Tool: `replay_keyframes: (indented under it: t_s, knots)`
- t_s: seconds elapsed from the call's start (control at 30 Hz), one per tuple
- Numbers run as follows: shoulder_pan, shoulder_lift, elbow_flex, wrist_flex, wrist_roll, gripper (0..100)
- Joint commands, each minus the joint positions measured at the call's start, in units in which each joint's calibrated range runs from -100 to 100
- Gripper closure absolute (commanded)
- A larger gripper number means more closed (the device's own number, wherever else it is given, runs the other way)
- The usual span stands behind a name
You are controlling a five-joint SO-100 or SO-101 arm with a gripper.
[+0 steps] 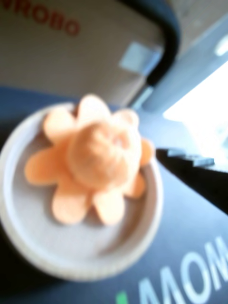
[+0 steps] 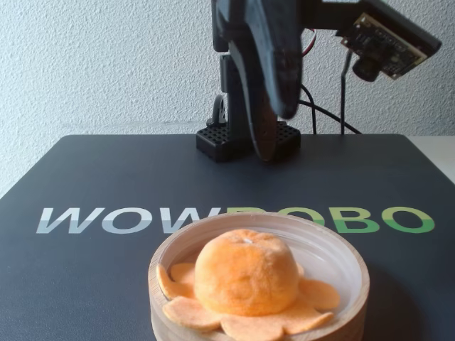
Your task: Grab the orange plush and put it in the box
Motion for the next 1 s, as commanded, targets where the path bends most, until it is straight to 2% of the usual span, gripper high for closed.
replay_keyframes:
  t_s: [0.0,0.07,0.1,0.17,0.2,0.23,0.63,0.97]
  knots:
    - [0.02,-6.26,-0.88,5.91,-0.15,67]
    - [0.02,-10.14,1.56,8.52,-1.25,67]
    - [0.02,-13.34,2.56,10.09,-2.35,72]
    - [0.24,-17.47,5.19,10.61,-2.4,94]
    - [0.47,-18.32,6.82,10.69,-2.51,99]
    - [0.54,-18.82,8.45,12.26,-2.66,97]
    - [-2.22,-32.57,24.32,13.91,-4.13,97]
    - [-2.52,-37.46,27.58,13.91,-4.18,97]
